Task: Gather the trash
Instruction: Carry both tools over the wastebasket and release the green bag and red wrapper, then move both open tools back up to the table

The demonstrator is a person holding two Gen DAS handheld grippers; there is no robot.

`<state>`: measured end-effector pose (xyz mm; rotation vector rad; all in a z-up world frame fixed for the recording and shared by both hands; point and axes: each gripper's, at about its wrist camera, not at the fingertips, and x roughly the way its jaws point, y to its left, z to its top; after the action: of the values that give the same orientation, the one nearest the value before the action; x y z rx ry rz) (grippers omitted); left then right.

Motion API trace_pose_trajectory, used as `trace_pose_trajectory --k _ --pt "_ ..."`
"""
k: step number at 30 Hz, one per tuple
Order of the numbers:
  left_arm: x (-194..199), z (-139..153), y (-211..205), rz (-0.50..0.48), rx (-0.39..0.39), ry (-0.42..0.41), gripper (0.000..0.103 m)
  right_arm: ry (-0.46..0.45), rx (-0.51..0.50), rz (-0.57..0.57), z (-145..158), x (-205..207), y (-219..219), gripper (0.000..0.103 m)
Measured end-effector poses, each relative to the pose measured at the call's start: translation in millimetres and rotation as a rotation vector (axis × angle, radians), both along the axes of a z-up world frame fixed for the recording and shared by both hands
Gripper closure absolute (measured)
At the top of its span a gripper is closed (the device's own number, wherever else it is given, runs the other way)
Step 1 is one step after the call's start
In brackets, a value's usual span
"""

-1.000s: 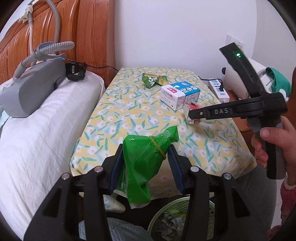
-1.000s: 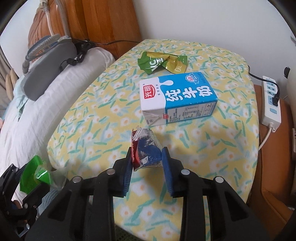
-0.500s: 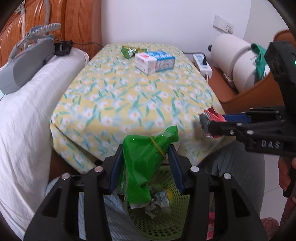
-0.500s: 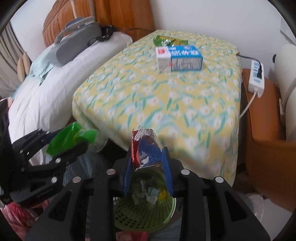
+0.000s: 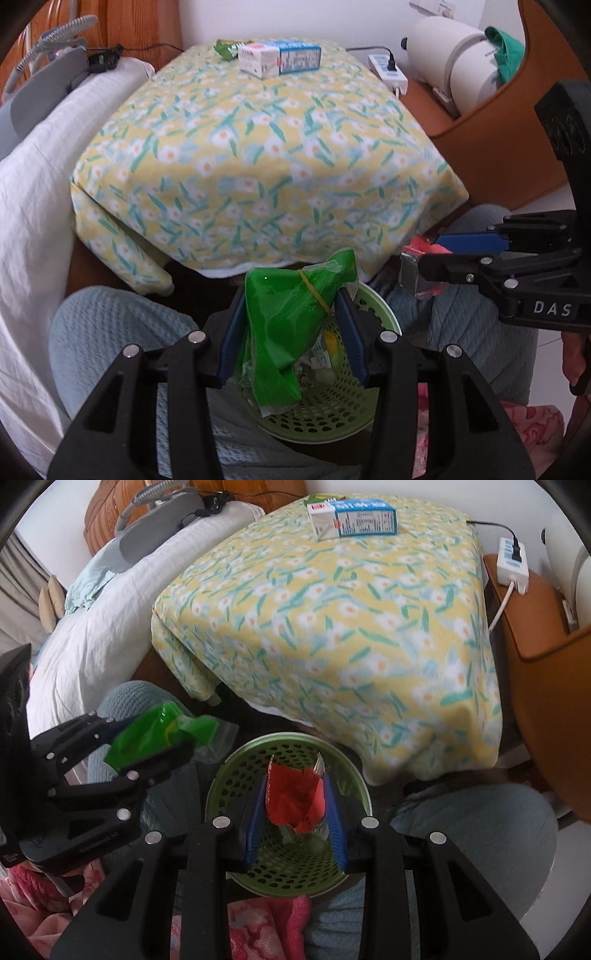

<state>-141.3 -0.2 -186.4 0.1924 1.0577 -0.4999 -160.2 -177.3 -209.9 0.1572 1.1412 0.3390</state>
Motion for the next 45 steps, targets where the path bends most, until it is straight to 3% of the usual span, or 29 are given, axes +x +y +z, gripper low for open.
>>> trace_pose_trajectory --k 8,11,12,14,18,29,31,33,35,45 --pt "-7 -19 -2 -0.008 0.025 0.039 0.057 0.037 0.021 0.042 -10 -4 3 0.070" --pt "-7 -19 -1 -0.007 0.026 0.040 0.057 0.036 0.023 0.050 -11 -5 6 0.034" --pt "-7 -19 -1 -0.007 0.026 0.041 0.057 0.025 0.007 0.047 -10 -7 7 0.027" --pt "-7 -20 -2 -0.009 0.026 0.042 0.057 0.017 -0.005 0.046 -9 -8 9 0.026" --pt "-8 -21 -5 -0.019 0.029 0.047 0.057 0.003 -0.009 0.019 -5 -8 5 0.013" --pt "-14 -23 -11 -0.049 0.022 0.060 0.056 -0.028 -0.061 -0.042 3 -5 -13 0.006" --pt "-15 -22 -11 -0.047 0.016 0.056 0.045 -0.026 -0.061 -0.046 2 -4 -15 0.006" --pt "-16 -20 -11 -0.047 0.013 0.042 0.020 -0.024 -0.061 -0.052 2 -4 -17 0.006" --pt "-18 -18 -13 -0.059 0.014 0.030 0.012 -0.020 -0.063 -0.053 1 -3 -18 0.006" --pt "-19 -19 -16 -0.068 0.027 0.033 0.010 -0.006 -0.071 -0.054 -4 -4 -17 0.004"
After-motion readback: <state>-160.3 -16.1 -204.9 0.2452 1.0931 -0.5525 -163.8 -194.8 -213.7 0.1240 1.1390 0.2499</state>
